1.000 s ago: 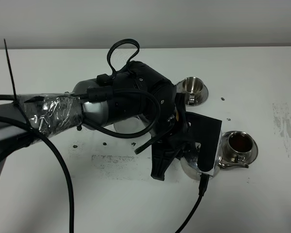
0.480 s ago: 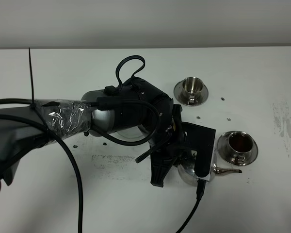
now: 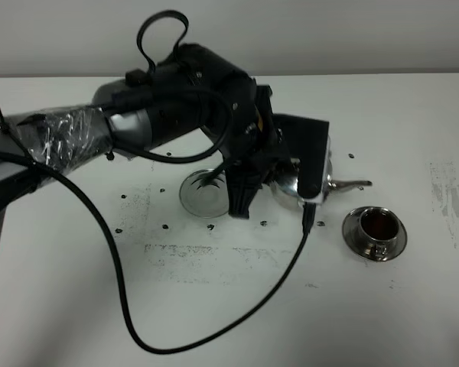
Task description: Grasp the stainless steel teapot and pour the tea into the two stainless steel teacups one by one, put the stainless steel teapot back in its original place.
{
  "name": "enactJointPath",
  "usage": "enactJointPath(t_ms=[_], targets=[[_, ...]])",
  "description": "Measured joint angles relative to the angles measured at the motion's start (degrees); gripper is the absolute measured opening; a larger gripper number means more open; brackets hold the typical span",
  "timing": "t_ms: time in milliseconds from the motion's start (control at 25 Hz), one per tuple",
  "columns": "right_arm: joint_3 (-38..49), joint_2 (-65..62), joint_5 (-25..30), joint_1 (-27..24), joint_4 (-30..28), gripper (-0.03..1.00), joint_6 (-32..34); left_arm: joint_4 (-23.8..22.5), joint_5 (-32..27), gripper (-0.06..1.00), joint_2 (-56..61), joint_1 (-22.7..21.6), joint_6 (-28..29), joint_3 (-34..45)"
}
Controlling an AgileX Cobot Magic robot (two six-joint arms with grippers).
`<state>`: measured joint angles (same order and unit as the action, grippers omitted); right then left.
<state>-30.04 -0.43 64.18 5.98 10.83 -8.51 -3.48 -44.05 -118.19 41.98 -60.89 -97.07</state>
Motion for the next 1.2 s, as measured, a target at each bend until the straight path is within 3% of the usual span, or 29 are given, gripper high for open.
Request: enactJointPath(t_ms=[360,520,800,1200], targets=[[0.0,0.0,0.0,0.0,0.0,0.48,0.0,-5.21,-8.99,0.18,-15.27,-6.21,0.26,-25.56],[0.0,0.0,0.0,0.0,0.0,0.48,0.0,-8.54,-13.07,0.18,-20.43,-7.92,-0.63,-33.17],[0.0,0.0,0.0,0.0,0.0,0.48,0.0,-12.2,-16.97,0.18,-22.24,-9.43,-7.21,-34.93],[0.0,0.0,0.0,0.0,0.0,0.48,0.0,-19.95,-12.23,0.18,-22.24,-8.41,-6.23,-35.22]])
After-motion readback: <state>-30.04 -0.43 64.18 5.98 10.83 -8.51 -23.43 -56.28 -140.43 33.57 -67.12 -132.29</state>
